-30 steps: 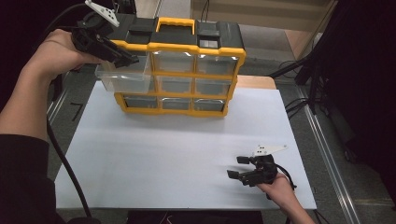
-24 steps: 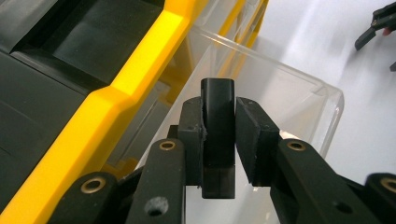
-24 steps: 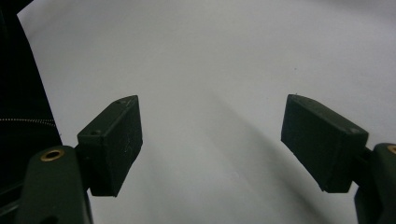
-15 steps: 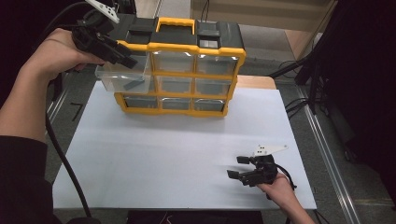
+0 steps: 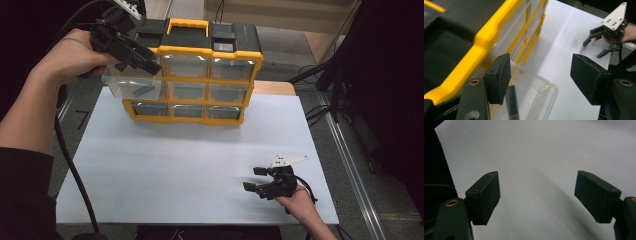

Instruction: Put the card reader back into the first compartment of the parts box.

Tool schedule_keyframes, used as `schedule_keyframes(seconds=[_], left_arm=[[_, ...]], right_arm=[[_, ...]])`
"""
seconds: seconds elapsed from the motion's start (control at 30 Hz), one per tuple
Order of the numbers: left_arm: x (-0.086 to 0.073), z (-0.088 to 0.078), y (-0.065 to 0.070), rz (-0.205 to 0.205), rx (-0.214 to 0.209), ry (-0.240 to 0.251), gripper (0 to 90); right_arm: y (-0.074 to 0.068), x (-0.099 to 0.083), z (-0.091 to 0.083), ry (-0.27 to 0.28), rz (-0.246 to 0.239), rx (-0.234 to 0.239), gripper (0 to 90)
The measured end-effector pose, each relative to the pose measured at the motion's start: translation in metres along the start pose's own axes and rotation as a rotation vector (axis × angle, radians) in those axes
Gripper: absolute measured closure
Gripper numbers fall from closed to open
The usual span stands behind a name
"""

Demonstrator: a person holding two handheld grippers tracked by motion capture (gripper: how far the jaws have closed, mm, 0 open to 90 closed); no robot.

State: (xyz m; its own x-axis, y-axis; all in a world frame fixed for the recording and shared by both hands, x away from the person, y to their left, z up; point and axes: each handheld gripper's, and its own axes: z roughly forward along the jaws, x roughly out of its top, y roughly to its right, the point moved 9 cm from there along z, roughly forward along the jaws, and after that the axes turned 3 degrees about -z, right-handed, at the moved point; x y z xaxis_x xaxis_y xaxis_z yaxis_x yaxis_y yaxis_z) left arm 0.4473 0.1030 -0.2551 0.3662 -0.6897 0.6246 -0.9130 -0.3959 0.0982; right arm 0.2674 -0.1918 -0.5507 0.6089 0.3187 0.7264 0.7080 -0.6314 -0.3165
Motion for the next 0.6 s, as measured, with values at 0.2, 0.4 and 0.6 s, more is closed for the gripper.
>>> schedule_keyframes(seconds=[0.2,0.4,0.6], left_arm=[[0.011,0.015,0.017,0.021,-0.062,0.039,29.6],[0.015,0.027,0.026,0.028,-0.061,0.041,29.5],[0.018,0.038,0.034,0.028,-0.049,0.043,29.5]], right_arm=[[0.0,0.0,0.0,-0.001,-0.003,0.0,18.5],[0.0,0.0,0.0,0.0,-0.002,0.001,18.5],[0.0,0.0,0.0,0.0,0.0,0.002,18.5]])
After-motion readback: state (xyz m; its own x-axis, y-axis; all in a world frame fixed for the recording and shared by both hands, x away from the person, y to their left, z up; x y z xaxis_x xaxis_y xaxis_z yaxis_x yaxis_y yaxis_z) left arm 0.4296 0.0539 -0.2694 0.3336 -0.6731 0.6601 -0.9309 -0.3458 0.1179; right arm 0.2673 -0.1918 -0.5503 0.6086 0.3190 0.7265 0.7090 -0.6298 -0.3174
